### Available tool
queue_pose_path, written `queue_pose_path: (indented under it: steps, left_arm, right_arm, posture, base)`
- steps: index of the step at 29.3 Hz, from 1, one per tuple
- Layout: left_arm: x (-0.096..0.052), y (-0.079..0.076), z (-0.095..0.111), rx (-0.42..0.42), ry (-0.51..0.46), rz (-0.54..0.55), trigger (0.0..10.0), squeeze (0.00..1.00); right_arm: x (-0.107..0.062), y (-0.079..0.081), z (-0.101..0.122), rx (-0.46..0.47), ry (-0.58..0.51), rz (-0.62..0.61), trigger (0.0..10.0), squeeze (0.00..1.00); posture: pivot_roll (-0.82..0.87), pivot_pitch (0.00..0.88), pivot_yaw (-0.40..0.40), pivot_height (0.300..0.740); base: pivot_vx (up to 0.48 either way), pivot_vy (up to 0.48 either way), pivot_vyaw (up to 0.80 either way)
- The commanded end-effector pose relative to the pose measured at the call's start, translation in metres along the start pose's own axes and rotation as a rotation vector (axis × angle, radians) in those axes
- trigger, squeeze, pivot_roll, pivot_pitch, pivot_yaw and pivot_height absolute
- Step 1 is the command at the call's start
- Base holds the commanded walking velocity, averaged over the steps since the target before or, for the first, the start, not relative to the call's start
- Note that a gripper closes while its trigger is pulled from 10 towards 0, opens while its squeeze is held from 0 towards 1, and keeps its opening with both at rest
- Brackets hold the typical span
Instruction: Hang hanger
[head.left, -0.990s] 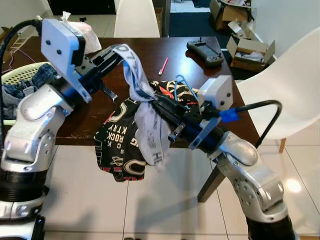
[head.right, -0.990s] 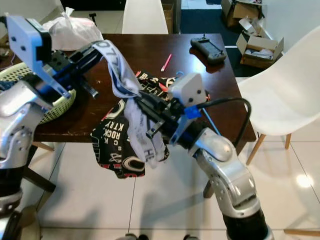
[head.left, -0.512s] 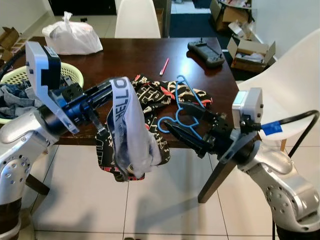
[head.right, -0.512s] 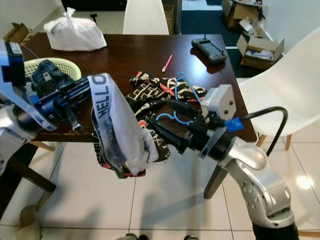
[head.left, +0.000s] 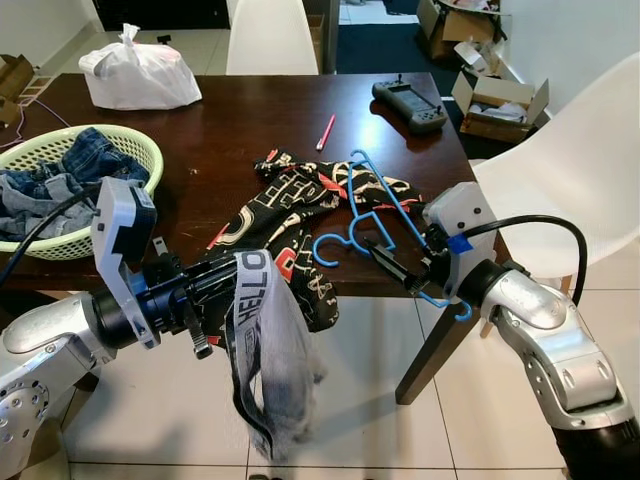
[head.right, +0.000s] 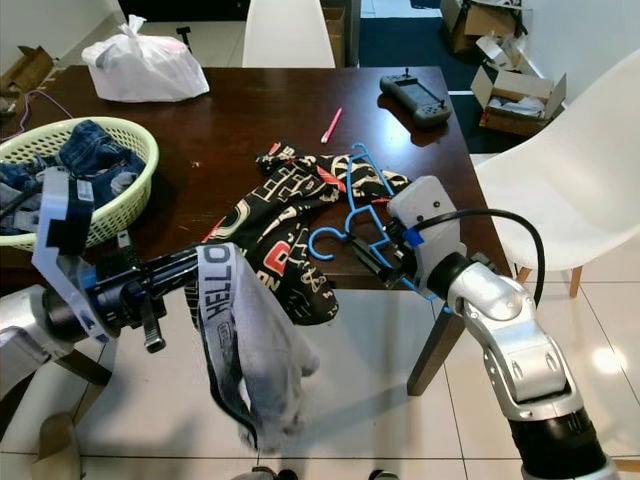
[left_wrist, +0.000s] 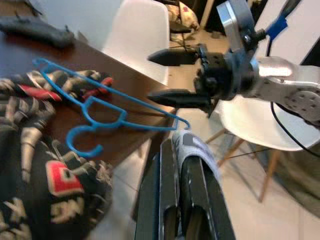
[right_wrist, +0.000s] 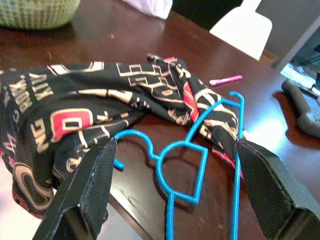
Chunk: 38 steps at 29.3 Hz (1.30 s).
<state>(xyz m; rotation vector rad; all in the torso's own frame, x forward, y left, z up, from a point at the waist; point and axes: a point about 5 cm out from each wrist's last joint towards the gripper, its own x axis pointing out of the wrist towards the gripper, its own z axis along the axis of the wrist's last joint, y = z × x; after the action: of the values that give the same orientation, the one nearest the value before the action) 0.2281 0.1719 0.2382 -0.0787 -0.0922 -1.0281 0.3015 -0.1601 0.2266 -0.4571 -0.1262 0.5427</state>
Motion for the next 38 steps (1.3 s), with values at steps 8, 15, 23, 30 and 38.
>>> queue_pose_path:
  steps: [8, 15, 23, 30, 38]
  left_arm:
    - [-0.021, 0.016, -0.107, -0.077, 0.272, 0.338, 0.6, 0.0]
    - [-0.027, 0.031, -0.13, -0.088, 0.29, 0.485, 10.0, 0.0]
    - [-0.024, 0.052, -0.135, -0.022, 0.281, 0.606, 10.0, 0.0]
    - [-0.018, 0.059, -0.131, 0.037, 0.245, 0.625, 10.0, 0.0]
    - [-0.014, 0.062, -0.13, 0.081, 0.227, 0.616, 10.0, 0.0]
  right_arm:
    - [0.036, 0.045, -0.003, -0.05, 0.119, 0.012, 10.0, 0.0]
    - [0.05, 0.062, -0.023, 0.108, 0.212, 0.016, 10.0, 0.0]
    - [0.068, 0.067, -0.055, 0.061, 0.269, -0.046, 10.0, 0.0]
    - [0.075, 0.057, -0.049, 0.04, 0.256, -0.172, 10.0, 0.0]
    - [0.081, 0.055, -0.057, 0.009, 0.28, -0.218, 10.0, 0.0]
  posture:
    - [0.06, 0.158, -0.023, 0.74]
    - [0.05, 0.155, -0.05, 0.74]
    - [0.03, 0.166, -0.056, 0.74]
    - [0.04, 0.17, -0.046, 0.74]
    - [0.05, 0.174, -0.032, 0.74]
  base:
    - [0.0, 0.0, 0.0]
    - [0.0, 0.0, 0.0]
    - [0.0, 0.0, 0.0]
    - [0.0, 0.0, 0.0]
    - [0.0, 0.0, 0.0]
